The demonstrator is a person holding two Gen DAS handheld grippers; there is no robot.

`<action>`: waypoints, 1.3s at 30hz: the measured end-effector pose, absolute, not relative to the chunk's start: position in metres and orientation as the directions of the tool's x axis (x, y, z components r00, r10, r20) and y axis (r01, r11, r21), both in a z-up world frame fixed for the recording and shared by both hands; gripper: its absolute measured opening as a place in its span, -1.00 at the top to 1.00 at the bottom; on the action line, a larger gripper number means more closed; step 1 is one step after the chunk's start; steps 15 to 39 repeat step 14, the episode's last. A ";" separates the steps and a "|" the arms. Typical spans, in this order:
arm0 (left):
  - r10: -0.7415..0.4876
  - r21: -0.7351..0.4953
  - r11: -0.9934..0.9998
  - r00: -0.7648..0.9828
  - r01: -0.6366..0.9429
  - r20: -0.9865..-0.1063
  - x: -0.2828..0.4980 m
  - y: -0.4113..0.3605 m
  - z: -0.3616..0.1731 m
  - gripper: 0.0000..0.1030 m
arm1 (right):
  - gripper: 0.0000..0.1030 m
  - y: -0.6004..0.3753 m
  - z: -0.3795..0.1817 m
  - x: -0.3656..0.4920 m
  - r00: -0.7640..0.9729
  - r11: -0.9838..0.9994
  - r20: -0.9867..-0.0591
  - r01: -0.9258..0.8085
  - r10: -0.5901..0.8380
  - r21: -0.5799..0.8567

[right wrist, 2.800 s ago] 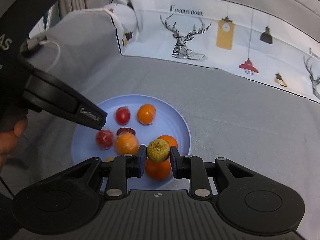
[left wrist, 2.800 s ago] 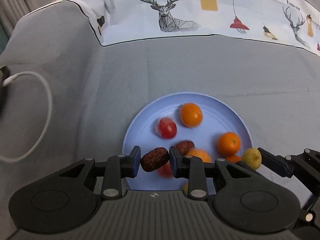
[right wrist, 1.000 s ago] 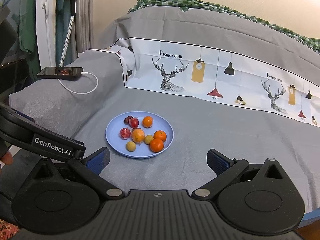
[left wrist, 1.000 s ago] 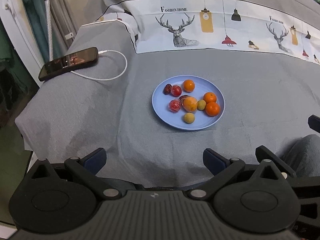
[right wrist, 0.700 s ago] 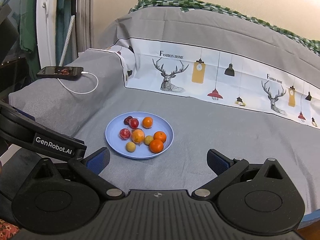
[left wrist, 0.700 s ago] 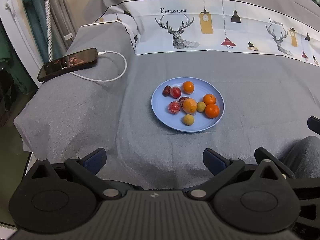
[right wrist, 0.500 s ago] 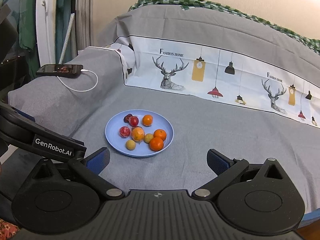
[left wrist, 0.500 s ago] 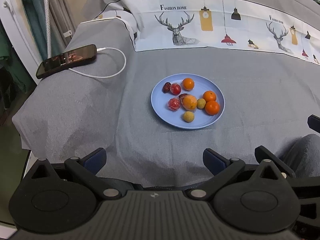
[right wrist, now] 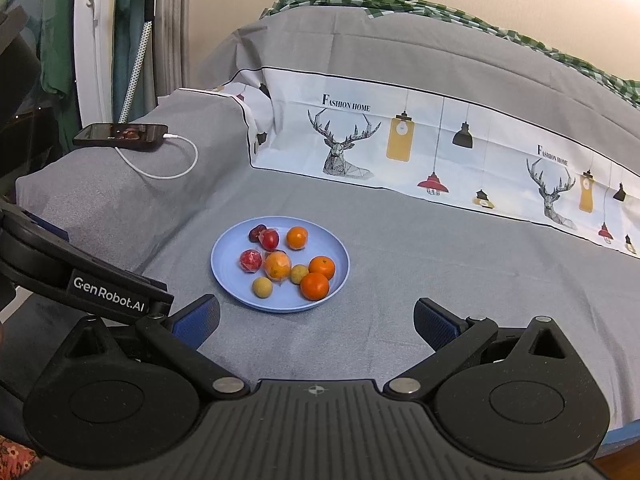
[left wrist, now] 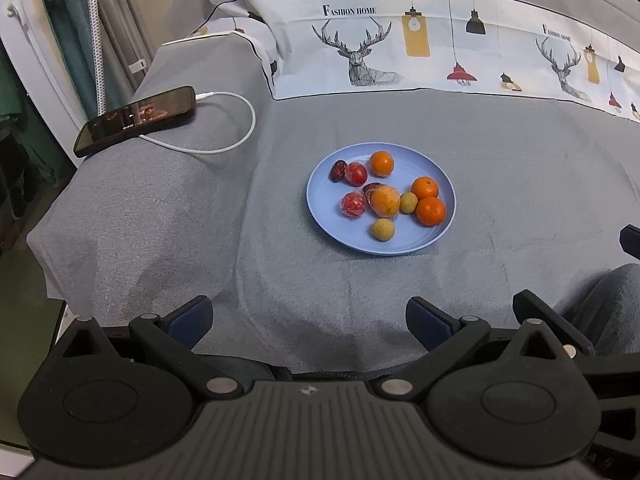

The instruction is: Organize fruits

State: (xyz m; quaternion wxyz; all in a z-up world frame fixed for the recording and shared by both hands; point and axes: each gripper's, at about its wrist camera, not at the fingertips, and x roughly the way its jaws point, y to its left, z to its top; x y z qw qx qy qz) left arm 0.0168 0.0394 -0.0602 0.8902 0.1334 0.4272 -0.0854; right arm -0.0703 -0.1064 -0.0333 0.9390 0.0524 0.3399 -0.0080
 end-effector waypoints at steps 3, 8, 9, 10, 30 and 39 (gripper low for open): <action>-0.039 0.165 0.950 0.622 0.266 -0.782 0.017 0.039 -0.060 -0.99 | -0.98 -0.107 -0.034 -0.070 0.770 0.995 -0.638 0.050 0.020 0.092; -0.039 0.167 0.949 0.625 0.267 -0.780 0.017 0.039 -0.060 -0.99 | -0.98 -0.106 -0.034 -0.070 0.770 0.995 -0.638 0.050 0.020 0.092; -0.038 0.170 0.949 0.627 0.267 -0.778 0.017 0.039 -0.060 -0.99 | -0.98 -0.106 -0.034 -0.070 0.770 0.995 -0.638 0.050 0.020 0.092; -0.037 0.170 0.949 0.629 0.266 -0.776 0.017 0.039 -0.060 -0.99 | -0.98 -0.106 -0.034 -0.070 0.770 0.995 -0.638 0.050 0.020 0.091; -0.040 0.163 0.951 0.628 0.263 -0.777 0.016 0.040 -0.058 -0.99 | -0.98 -0.106 -0.034 -0.070 0.769 0.994 -0.638 0.051 0.019 0.092; -0.040 0.163 0.951 0.628 0.263 -0.777 0.016 0.040 -0.058 -0.99 | -0.98 -0.106 -0.034 -0.070 0.769 0.994 -0.638 0.051 0.019 0.092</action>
